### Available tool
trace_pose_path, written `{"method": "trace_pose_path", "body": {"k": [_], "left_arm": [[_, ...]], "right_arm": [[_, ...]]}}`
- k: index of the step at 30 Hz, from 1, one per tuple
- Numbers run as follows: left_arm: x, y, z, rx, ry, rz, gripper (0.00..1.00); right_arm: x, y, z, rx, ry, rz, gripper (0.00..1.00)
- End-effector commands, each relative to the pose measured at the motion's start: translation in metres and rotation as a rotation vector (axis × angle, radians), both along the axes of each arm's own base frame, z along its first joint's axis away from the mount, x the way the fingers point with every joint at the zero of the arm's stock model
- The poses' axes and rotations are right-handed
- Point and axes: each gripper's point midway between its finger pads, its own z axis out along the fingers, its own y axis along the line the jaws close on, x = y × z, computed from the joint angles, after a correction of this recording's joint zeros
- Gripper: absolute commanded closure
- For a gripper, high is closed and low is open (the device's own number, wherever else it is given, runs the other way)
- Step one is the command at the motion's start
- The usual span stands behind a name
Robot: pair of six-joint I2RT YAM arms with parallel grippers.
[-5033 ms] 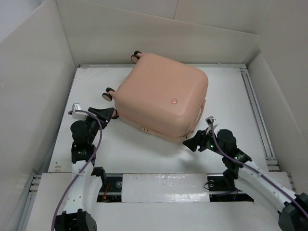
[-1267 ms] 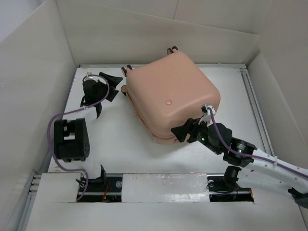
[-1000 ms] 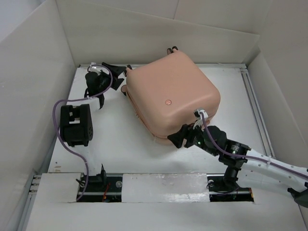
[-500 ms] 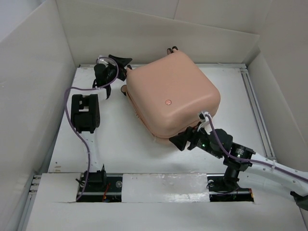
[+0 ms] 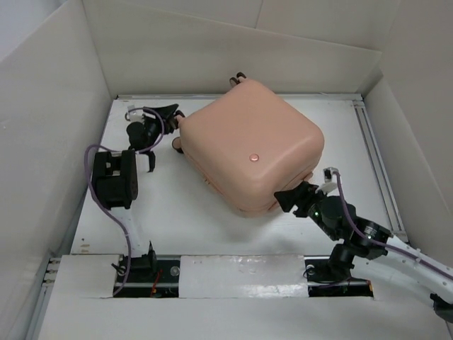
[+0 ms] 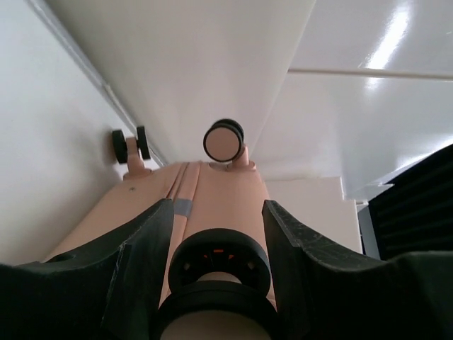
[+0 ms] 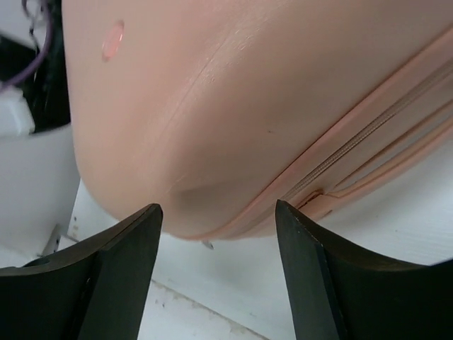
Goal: Pack the luggage
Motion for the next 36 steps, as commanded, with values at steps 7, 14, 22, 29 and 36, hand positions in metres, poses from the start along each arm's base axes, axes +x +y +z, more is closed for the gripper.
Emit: {"method": "trace_pose_path", "body": {"k": [7, 14, 22, 29, 36], "left_arm": [[-0.115, 0.032, 0.030, 0.003, -0.085, 0.096, 1.00], [-0.203, 0.034, 0.020, 0.127, -0.036, 0.190, 1.00], [-0.231, 0.049, 0.056, 0.434, -0.043, 0.278, 1.00], [-0.234, 0.049, 0.029, 0.508, 0.026, 0.248, 1.00], [-0.230, 0.047, 0.004, 0.489, 0.061, 0.229, 1.00]], "right_arm": [[0.048, 0.011, -0.024, -0.067, 0.043, 0.027, 0.30], [0.121, 0.063, 0.012, -0.127, -0.025, 0.254, 0.33], [0.057, 0.027, 0.037, -0.065, -0.104, 0.167, 0.14], [0.006, 0.000, -0.030, 0.001, -0.033, 0.172, 0.66], [0.009, 0.014, -0.061, -0.115, 0.056, 0.205, 0.47]]}}
